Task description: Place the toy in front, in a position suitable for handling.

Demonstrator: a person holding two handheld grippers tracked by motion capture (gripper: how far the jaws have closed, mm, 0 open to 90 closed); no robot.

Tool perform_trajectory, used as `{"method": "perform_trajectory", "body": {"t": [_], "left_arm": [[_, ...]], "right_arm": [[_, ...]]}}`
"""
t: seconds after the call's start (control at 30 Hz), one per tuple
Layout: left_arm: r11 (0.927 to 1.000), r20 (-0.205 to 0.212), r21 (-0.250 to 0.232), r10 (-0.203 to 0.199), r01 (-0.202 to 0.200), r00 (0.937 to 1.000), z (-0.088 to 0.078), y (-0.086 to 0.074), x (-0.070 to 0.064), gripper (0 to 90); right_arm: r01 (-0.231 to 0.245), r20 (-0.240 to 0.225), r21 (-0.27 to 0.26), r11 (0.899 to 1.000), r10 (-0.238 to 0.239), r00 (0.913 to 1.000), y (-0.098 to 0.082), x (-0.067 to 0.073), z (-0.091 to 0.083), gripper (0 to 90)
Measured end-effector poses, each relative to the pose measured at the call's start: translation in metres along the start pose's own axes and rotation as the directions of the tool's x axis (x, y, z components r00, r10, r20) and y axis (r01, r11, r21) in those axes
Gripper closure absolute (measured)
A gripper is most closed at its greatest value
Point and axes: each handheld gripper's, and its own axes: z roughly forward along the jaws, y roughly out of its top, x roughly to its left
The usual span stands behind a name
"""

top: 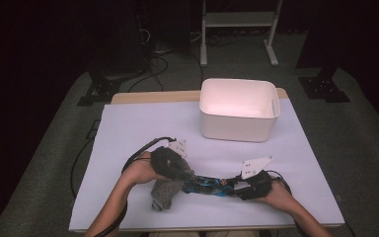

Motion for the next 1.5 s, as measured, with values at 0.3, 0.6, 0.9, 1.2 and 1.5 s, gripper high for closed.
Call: {"method": "perform_trajectory", "body": {"t": [0.3,0.6,0.9,1.2,1.5], "left_arm": [[0.9981,0.03,0.001,0.061,-0.061,0.9977,0.01,0.023,-0.008,80.7],[0.9911,0.092,0.023,0.129,-0.131,0.9874,0.039,0.06,-0.015,81.2],[0.9832,0.123,0.018,0.178,-0.182,0.9762,0.058,0.088,-0.02,81.2],[0.9885,0.103,0.003,0.15,-0.151,0.9833,0.044,0.069,-0.015,80.9],[0.9966,0.055,-0.002,0.083,-0.083,0.995,0.018,0.033,-0.005,80.9]], "right_arm": [[0.012,-0.003,0.003,1.0,-0.012,0.9999,-0.001,0.002,0.0,69.0],[0.023,0.002,-0.002,1.0,-0.023,0.9997,0.003,0.004,0.005,69.3],[0.012,-0.002,-0.016,1.0,-0.012,0.9999,0.003,0.004,0.008,69.3],[0.01,0.002,-0.004,1.0,-0.01,0.9999,0.005,0.004,0.008,69.3],[0.011,-0.005,0.009,1.0,-0.011,0.9999,0.007,0.002,0.008,69.3]]}}
